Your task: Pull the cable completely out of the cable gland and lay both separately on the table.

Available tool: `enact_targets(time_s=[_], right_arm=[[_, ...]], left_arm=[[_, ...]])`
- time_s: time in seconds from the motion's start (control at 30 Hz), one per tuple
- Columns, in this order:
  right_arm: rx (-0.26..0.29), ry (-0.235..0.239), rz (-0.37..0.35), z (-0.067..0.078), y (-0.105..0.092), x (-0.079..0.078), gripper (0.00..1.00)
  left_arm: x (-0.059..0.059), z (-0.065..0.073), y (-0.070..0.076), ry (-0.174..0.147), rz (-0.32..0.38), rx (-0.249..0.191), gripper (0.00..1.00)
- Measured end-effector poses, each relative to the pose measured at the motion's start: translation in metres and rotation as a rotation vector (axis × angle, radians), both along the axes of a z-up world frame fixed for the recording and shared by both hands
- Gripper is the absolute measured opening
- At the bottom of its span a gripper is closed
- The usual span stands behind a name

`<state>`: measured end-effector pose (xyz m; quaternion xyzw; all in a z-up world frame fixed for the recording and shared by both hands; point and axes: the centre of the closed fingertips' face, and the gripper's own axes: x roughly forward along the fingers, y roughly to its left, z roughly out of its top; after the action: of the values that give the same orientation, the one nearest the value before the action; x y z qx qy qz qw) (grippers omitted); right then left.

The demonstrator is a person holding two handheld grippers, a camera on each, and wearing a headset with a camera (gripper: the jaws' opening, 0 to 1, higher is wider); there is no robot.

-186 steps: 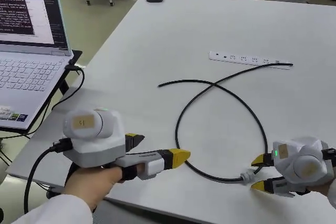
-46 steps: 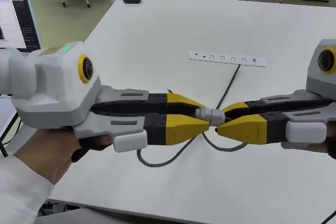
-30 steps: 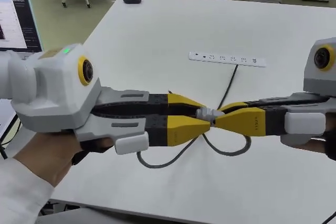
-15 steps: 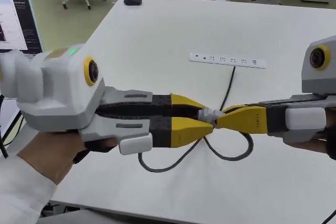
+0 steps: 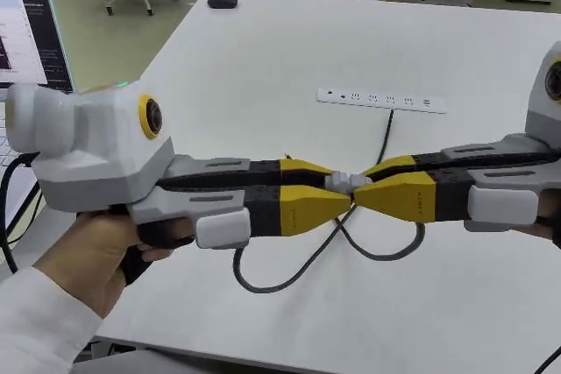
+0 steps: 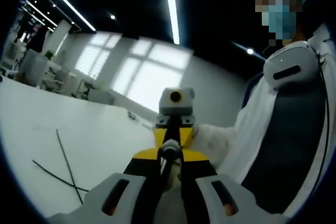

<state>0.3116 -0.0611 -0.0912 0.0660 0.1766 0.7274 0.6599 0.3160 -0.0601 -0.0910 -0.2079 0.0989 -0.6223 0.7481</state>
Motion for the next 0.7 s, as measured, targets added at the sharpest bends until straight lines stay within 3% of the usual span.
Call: enact_targets(time_s=[0.07, 0.1, 0.13, 0.2, 0.3, 0.33, 0.4, 0.47, 0.53, 0.6, 0.63, 0.7], right_arm=[[0.004, -0.088, 0.014, 0.001, -0.002, 0.000, 0.07], [0.010, -0.113, 0.026, 0.002, -0.003, -0.002, 0.07], [0.018, -0.181, 0.037, 0.003, -0.003, -0.004, 0.07], [0.016, -0.216, 0.049, 0.003, -0.003, -0.006, 0.07], [-0.001, -0.382, 0.076, -0.001, -0.003, -0.012, 0.08], [0.010, -0.486, 0.081, 0.000, -0.001, -0.013, 0.08], [0.007, -0.553, 0.093, -0.002, -0.001, -0.016, 0.08], [0.008, -0.521, 0.090, -0.002, 0.000, -0.017, 0.08], [0.016, -0.524, 0.082, -0.001, 0.001, -0.017, 0.09], [0.026, -0.513, 0.074, 0.000, 0.002, -0.015, 0.10], [0.045, -0.439, 0.054, 0.002, 0.004, -0.015, 0.11], [0.049, -0.326, 0.029, 0.002, 0.004, -0.012, 0.12]], left_arm=[[-0.001, 0.000, -0.001, 0.001, -0.005, 0.001, 0.13], [-0.004, 0.001, -0.002, 0.025, -0.023, -0.008, 0.13], [-0.005, 0.002, -0.003, 0.047, -0.033, -0.021, 0.13], [-0.005, 0.002, -0.003, 0.057, -0.039, -0.023, 0.13], [-0.006, -0.001, -0.005, 0.063, -0.047, -0.006, 0.13], [-0.005, -0.003, -0.006, 0.085, -0.050, -0.007, 0.13], [-0.005, -0.004, -0.006, 0.096, -0.054, -0.013, 0.14], [-0.006, -0.004, -0.006, 0.090, -0.051, -0.013, 0.14], [-0.005, -0.004, -0.006, 0.079, -0.045, -0.015, 0.14], [-0.004, -0.002, -0.005, 0.032, -0.028, -0.007, 0.14], [-0.004, 0.001, -0.004, 0.010, -0.022, -0.011, 0.14], [-0.001, 0.004, -0.003, -0.063, 0.000, -0.005, 0.15]])
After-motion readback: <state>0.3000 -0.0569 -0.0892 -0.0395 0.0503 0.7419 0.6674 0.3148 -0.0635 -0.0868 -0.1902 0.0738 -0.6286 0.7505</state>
